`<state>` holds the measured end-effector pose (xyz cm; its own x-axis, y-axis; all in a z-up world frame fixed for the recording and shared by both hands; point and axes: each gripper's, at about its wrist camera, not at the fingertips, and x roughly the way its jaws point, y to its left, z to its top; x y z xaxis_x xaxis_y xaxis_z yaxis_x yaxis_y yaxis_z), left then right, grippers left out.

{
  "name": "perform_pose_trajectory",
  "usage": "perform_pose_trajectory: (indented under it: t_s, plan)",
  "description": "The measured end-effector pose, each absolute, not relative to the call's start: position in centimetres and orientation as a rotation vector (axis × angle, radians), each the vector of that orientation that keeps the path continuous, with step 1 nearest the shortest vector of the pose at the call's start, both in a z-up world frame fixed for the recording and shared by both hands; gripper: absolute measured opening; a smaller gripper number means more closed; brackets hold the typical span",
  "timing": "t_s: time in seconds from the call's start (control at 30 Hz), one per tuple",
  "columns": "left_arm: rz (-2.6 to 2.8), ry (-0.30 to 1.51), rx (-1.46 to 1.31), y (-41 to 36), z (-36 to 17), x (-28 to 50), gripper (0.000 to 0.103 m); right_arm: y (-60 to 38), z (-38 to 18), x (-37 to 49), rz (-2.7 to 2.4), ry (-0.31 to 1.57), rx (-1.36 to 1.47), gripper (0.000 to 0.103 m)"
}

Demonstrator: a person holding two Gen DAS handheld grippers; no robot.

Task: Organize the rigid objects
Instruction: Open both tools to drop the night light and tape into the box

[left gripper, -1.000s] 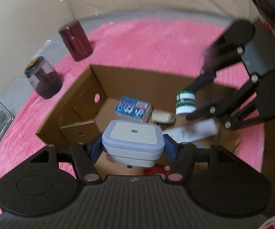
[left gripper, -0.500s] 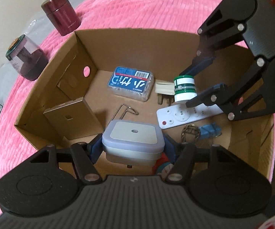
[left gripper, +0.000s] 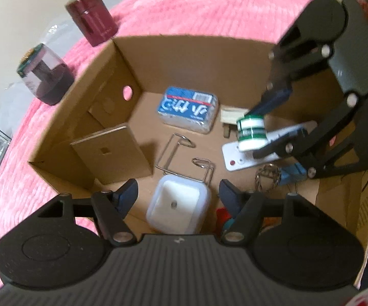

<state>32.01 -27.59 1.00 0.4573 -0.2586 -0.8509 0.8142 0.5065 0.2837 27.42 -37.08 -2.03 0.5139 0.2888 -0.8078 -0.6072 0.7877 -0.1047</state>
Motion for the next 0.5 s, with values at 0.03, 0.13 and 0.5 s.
perform_pose_trajectory:
  t_s: [0.03, 0.13, 0.5]
  plan:
    - [-0.742, 0.834, 0.762, -27.4, 1.3, 32.0, 0.066, -37.1, -2.0, 27.5, 0.556, 0.879, -0.395, 0.028]
    - [-0.741, 0.818, 0.730, -26.9, 2.2, 31.9, 0.066, -37.1, -2.1, 27.8, 0.557, 0.884, -0.365, 0.028]
    - [-0.727, 0.772, 0.704, -25.7, 3.8, 31.4, 0.066, -35.8, -2.4, 28.0, 0.580, 0.887, -0.365, 0.028]
